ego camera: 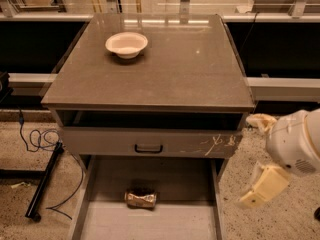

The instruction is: Pick orange can from middle drawer and place on counter

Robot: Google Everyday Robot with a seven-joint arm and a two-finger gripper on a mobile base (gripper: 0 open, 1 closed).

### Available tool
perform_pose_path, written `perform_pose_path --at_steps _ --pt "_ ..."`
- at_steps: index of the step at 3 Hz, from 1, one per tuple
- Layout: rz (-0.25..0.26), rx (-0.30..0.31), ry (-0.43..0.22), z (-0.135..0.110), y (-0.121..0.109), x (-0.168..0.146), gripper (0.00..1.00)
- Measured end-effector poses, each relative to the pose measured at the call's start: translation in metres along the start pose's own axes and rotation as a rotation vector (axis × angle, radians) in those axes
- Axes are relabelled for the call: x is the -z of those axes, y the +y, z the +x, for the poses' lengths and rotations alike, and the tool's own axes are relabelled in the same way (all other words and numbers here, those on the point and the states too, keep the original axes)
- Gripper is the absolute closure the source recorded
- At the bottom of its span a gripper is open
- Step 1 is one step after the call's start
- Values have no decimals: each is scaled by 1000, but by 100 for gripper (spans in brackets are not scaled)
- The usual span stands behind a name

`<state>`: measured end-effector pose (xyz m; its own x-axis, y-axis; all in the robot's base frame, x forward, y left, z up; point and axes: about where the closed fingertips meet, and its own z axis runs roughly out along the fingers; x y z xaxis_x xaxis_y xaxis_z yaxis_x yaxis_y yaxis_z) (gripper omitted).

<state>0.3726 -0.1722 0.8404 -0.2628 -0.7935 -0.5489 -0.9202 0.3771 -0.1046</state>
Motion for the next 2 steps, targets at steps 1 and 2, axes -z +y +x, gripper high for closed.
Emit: perform_pose_path --at_steps 1,2 --pt "-117 162 -43 -21 35 -31 0" --pt "-116 253 -48 -23 36 -32 0"
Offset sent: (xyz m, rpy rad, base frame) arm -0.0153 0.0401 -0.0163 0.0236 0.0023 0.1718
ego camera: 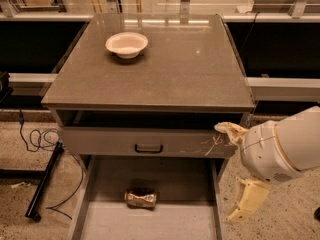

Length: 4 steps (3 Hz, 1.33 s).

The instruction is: Pick orange can from middle drawer and place on counter

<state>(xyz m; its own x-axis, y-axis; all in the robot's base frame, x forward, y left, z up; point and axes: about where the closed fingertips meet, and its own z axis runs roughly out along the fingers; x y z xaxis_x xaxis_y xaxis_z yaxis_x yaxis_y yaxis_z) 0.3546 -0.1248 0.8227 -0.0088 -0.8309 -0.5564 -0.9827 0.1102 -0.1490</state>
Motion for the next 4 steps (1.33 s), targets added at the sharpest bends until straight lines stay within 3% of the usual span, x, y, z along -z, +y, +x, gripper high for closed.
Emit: perform_pose_path --at_steps 1,2,4 --pt "-3 -6 -8 0 1 -6 0" --pt "-3 -30 -15 5 7 -38 0" --pt "32 -44 -1 44 19 -128 0"
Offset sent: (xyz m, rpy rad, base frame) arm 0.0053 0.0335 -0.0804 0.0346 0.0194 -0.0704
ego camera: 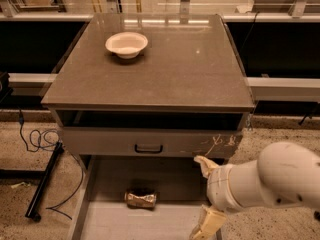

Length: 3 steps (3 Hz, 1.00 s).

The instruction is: Pick orange can from middle drawer and place on counter

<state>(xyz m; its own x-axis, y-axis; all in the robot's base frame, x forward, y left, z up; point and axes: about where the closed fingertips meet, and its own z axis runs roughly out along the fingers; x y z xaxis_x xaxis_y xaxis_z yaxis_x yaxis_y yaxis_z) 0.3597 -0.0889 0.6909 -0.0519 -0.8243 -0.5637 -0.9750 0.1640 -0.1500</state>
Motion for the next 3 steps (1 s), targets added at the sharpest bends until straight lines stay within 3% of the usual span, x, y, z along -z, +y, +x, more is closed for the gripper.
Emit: perform_pose_path --at_steps 1,2,3 --pt "16 -28 32 27 1 -45 0" --pt "-18 -122 53 47 -7 -92 0" --pt "-18 -121 52 47 -7 -92 0"
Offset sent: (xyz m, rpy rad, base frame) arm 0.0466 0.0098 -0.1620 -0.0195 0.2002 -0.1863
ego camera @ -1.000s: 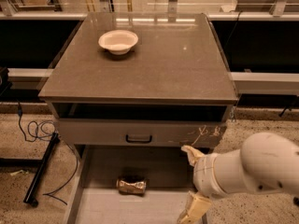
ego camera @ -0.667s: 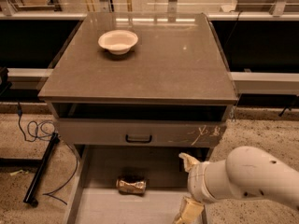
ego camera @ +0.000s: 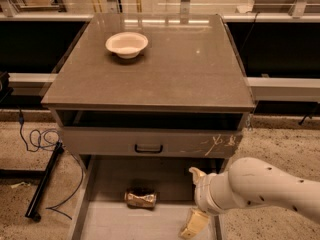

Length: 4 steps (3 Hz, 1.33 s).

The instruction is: Pick orange can from middle drawer and place on counter

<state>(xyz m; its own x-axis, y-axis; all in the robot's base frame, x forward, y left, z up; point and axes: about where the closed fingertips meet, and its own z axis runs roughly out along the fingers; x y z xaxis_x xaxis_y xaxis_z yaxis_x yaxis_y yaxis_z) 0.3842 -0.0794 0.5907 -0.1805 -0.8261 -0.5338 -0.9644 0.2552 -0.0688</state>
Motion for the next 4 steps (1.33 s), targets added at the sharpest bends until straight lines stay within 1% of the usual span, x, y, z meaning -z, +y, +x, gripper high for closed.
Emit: perform_pose_path --at_steps 1,2,3,4 --pt "-36 15 -18 -9 1 -39 0" --pt "-71 38 -36 -19 5 -87 0" --pt "-96 70 -44 -25 14 -129 0" --pt "-93 113 -70 -32 18 -167 0"
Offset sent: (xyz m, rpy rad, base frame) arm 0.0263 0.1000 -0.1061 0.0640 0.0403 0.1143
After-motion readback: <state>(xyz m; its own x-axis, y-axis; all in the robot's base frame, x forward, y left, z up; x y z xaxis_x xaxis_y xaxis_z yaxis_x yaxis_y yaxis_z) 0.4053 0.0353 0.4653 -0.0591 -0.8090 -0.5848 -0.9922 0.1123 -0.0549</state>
